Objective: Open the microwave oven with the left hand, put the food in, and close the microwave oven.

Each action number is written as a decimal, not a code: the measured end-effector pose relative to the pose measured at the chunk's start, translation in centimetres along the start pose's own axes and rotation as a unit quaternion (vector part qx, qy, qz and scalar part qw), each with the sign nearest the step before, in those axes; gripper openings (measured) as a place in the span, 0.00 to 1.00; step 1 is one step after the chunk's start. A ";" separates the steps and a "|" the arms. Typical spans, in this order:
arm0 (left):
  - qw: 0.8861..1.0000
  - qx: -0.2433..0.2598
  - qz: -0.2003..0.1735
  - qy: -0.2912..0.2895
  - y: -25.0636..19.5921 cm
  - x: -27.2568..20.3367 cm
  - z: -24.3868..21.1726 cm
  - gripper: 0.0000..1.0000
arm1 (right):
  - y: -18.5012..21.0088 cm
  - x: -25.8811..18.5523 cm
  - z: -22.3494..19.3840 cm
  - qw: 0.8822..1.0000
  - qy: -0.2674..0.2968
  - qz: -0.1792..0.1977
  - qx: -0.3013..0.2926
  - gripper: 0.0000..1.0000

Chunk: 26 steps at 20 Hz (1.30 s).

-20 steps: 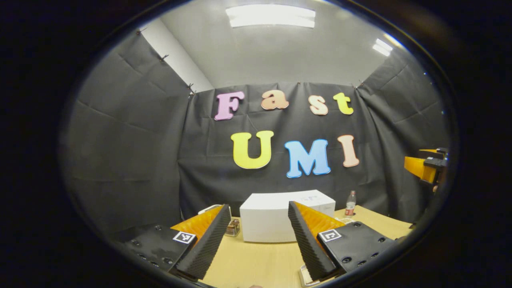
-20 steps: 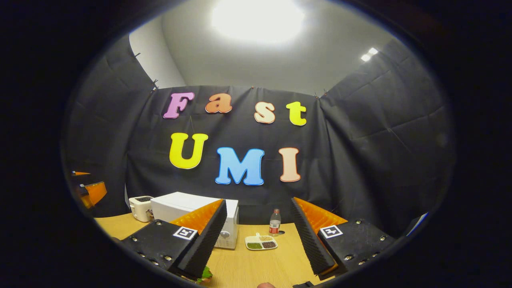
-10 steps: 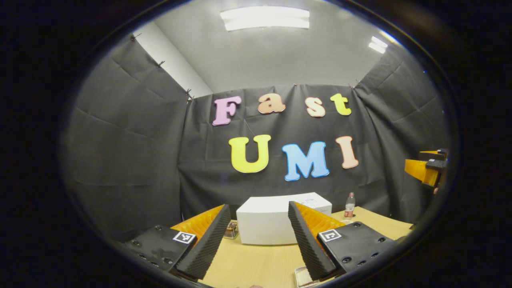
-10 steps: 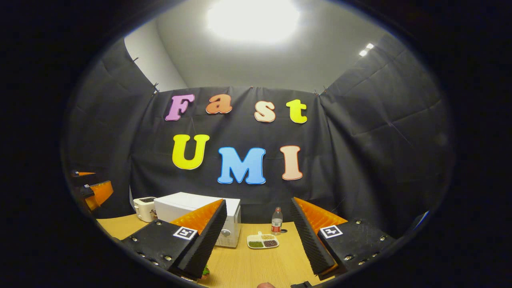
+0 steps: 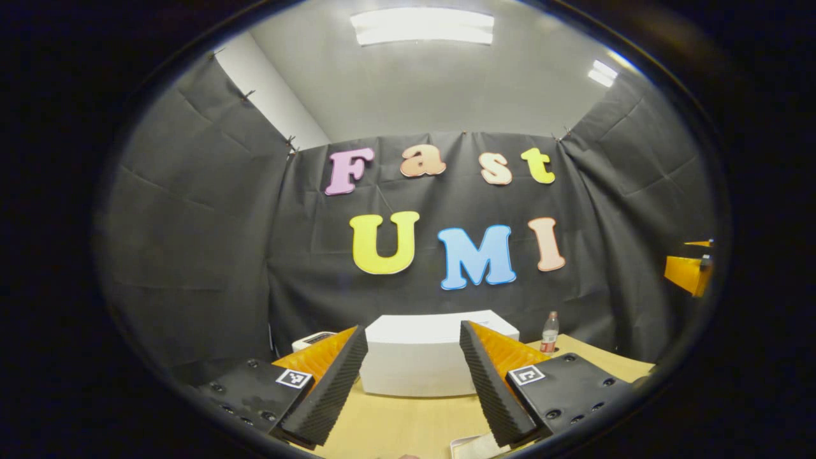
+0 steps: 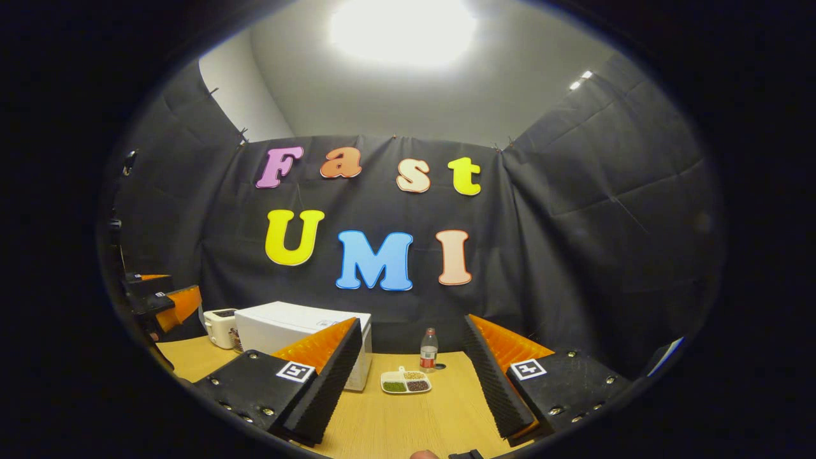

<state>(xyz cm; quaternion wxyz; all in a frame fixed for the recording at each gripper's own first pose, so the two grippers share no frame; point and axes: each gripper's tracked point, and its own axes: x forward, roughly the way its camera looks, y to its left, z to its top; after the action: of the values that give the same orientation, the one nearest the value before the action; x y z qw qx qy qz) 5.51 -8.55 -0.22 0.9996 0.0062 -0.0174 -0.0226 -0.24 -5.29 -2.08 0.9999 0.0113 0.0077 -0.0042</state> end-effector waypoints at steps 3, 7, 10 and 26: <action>1.000 0.001 -0.020 0.003 -0.8 3.3 -1.3 0.98 | -0.6 0.7 -0.2 1.000 0.005 -0.026 0.003 0.95; 0.998 0.002 -0.054 0.015 -2.8 7.8 -3.7 0.99 | -1.4 1.8 -0.3 0.998 0.005 -0.063 -0.002 0.95; 0.996 -0.004 -0.083 0.032 -4.4 10.8 -6.1 0.99 | -2.0 2.3 -0.7 0.996 0.010 -0.091 -0.009 0.95; 0.971 -0.011 -0.196 0.139 -14.5 23.4 -19.7 0.99 | -4.1 3.1 -4.9 0.970 0.089 -0.215 -0.065 0.96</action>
<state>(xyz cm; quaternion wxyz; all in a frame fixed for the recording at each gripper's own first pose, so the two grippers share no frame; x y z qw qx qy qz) 28.91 -23.87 -19.33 0.9684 0.0017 0.1232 -0.2167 2.71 -9.35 -7.12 0.9694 -0.0549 0.0987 -0.2180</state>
